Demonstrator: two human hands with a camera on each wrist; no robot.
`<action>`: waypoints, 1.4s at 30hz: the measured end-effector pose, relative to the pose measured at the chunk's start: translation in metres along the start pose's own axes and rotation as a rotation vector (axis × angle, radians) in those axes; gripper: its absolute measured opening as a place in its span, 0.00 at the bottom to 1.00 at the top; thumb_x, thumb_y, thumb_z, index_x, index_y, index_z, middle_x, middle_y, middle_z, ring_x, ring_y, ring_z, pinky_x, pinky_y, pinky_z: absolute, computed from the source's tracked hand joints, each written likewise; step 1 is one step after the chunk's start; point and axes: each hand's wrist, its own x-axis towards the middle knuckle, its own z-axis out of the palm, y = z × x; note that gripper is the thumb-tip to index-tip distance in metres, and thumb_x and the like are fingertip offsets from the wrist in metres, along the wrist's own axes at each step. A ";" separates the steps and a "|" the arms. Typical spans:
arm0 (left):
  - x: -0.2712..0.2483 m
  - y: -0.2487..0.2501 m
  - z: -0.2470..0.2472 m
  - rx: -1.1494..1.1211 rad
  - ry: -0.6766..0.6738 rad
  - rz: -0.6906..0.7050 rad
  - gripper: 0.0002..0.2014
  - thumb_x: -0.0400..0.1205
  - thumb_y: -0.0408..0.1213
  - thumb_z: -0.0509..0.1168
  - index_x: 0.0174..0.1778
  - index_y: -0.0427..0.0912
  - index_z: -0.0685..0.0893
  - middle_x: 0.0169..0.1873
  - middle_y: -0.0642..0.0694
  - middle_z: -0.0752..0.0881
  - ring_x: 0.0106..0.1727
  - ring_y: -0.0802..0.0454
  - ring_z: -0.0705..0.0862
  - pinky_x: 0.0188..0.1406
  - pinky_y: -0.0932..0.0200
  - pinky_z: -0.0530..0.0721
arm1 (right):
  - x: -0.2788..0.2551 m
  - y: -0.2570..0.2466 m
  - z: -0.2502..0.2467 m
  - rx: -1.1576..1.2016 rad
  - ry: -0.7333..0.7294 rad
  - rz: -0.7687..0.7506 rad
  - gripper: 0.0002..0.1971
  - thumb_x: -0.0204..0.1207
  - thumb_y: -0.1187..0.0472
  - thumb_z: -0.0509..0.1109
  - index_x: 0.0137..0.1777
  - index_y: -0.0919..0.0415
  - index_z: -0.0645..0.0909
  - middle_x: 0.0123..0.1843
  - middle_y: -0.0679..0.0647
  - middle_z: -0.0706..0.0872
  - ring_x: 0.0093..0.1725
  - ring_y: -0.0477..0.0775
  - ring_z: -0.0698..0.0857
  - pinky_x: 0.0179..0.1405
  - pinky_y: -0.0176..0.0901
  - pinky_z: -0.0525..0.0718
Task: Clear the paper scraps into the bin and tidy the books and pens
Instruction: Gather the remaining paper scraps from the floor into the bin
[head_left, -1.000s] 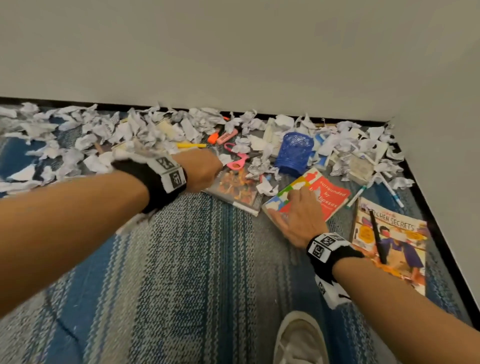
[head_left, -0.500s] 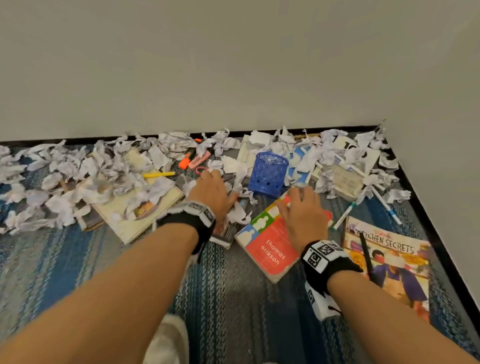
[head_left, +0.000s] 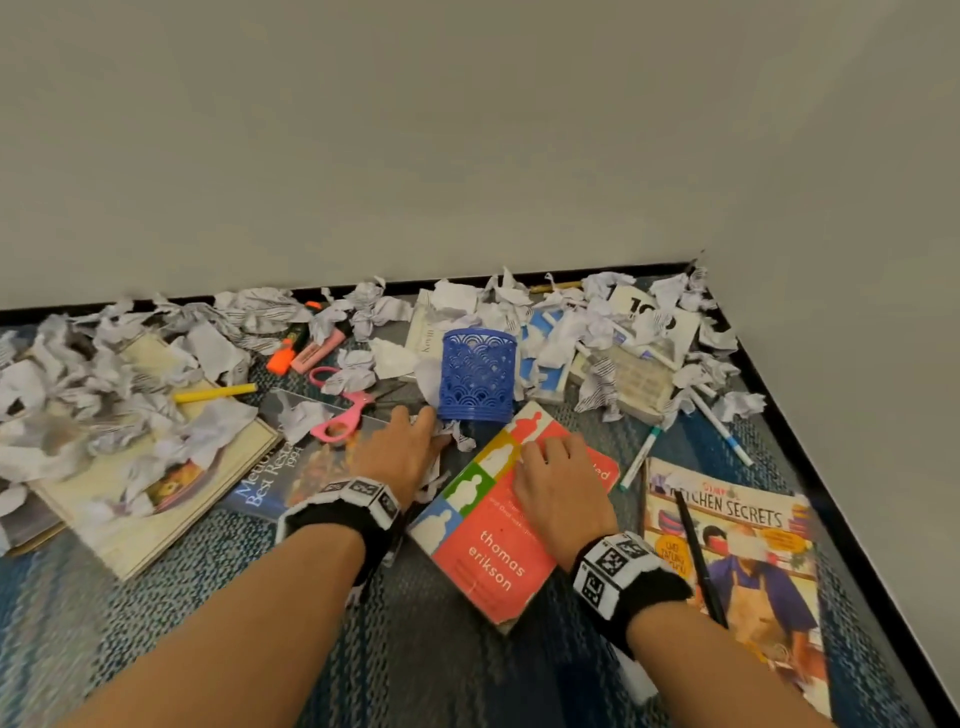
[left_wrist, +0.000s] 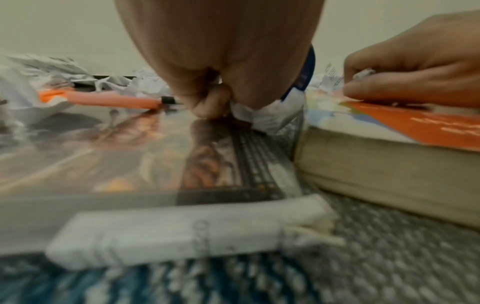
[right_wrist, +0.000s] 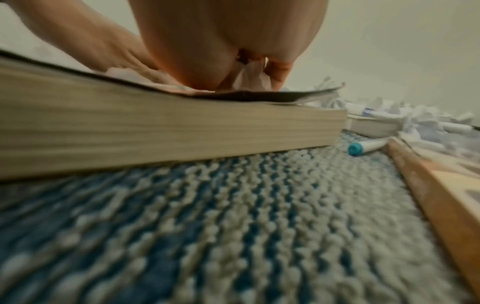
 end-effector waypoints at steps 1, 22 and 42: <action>0.001 -0.005 -0.003 -0.074 0.002 0.018 0.18 0.87 0.52 0.50 0.63 0.42 0.69 0.56 0.39 0.76 0.53 0.35 0.83 0.43 0.47 0.78 | 0.002 0.005 -0.006 0.098 0.017 0.054 0.11 0.78 0.56 0.58 0.38 0.59 0.77 0.36 0.55 0.80 0.36 0.57 0.75 0.40 0.48 0.73; 0.120 0.151 -0.080 -0.114 0.123 0.238 0.17 0.83 0.42 0.61 0.57 0.32 0.81 0.68 0.37 0.72 0.70 0.39 0.71 0.69 0.49 0.70 | 0.054 0.135 -0.031 0.355 0.176 0.553 0.11 0.77 0.59 0.66 0.53 0.68 0.76 0.56 0.62 0.75 0.50 0.63 0.78 0.43 0.43 0.66; 0.136 0.116 -0.017 -0.010 0.081 0.422 0.15 0.85 0.37 0.58 0.67 0.40 0.69 0.80 0.43 0.53 0.71 0.38 0.67 0.62 0.41 0.81 | 0.130 0.193 0.005 0.248 0.006 0.511 0.14 0.81 0.66 0.62 0.65 0.69 0.74 0.66 0.66 0.72 0.62 0.68 0.74 0.58 0.53 0.73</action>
